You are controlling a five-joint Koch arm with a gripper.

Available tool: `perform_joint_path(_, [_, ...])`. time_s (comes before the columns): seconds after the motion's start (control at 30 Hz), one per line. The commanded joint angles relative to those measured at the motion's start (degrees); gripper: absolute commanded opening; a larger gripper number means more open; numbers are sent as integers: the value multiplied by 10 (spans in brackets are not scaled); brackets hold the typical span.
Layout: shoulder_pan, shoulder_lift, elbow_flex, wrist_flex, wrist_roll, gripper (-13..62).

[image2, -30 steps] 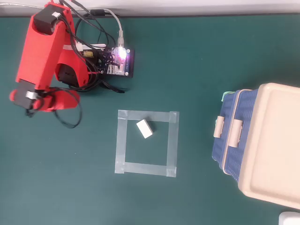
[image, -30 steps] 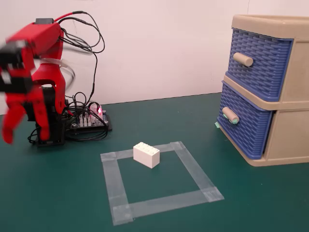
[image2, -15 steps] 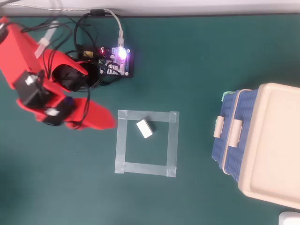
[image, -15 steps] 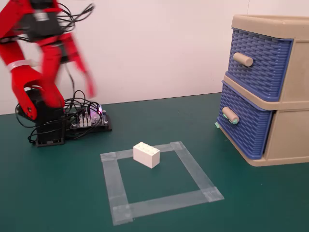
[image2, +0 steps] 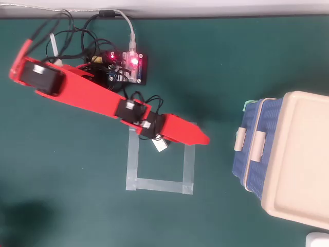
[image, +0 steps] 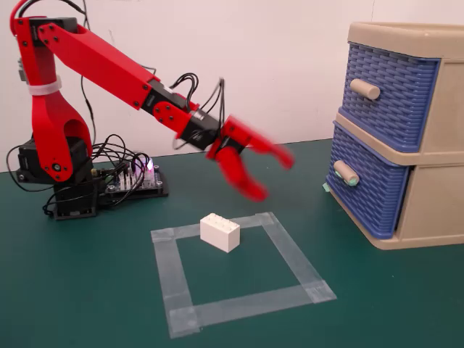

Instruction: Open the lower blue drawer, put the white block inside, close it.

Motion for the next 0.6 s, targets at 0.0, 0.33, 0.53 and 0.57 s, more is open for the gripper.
perform_joint_path(0.0, [-16,-40,-11,-192,43,335])
perform_joint_path(0.33, [-54,-236,-132,-339,40,285])
perform_joint_path(0.53, [-60,-339,-288,-315,33,256])
perform_joint_path(0.57, [-62,-350,-308,-300,32,240])
